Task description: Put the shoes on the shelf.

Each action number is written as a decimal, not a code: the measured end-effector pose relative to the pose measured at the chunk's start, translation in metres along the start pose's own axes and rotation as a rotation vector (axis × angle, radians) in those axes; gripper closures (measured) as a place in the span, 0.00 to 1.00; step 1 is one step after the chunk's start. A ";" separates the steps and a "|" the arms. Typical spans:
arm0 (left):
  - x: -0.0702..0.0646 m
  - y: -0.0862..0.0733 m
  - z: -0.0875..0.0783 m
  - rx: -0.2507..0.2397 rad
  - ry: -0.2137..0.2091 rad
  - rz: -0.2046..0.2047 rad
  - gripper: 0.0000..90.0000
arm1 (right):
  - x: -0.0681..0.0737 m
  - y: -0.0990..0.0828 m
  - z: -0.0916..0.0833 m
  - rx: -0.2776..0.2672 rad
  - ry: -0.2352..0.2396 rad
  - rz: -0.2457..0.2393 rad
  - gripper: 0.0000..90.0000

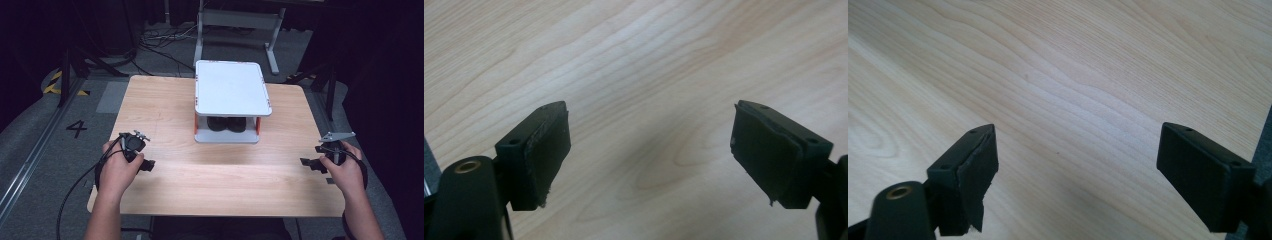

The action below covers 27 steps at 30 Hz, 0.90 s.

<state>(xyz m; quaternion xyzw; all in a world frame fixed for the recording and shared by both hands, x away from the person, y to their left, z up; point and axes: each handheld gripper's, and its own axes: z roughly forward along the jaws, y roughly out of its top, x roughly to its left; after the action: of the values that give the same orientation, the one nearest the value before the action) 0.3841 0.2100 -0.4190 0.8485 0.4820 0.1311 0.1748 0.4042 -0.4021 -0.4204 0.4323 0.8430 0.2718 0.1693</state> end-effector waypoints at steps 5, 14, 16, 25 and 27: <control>0.007 -0.011 0.009 -0.023 0.023 -0.040 0.19 | -0.011 -0.009 0.015 -0.087 -0.028 0.014 0.18; 0.018 -0.019 0.034 -0.131 0.011 -0.066 0.19 | -0.017 -0.024 0.040 -0.140 -0.100 -0.009 0.18; 0.020 -0.020 0.039 -0.166 0.019 -0.089 0.19 | -0.017 -0.025 0.046 -0.141 -0.095 0.014 0.18; 0.023 -0.023 0.048 -0.202 0.023 -0.088 0.18 | -0.018 -0.027 0.059 -0.145 -0.073 0.061 0.16; 0.023 -0.023 0.051 -0.217 0.003 -0.108 0.18 | -0.019 -0.029 0.062 -0.155 -0.056 0.151 0.15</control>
<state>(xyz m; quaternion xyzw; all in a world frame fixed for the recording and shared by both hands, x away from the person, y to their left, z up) 0.3980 0.2320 -0.4732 0.7972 0.5103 0.1741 0.2715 0.4290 -0.4116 -0.4863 0.4878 0.7793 0.3358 0.2046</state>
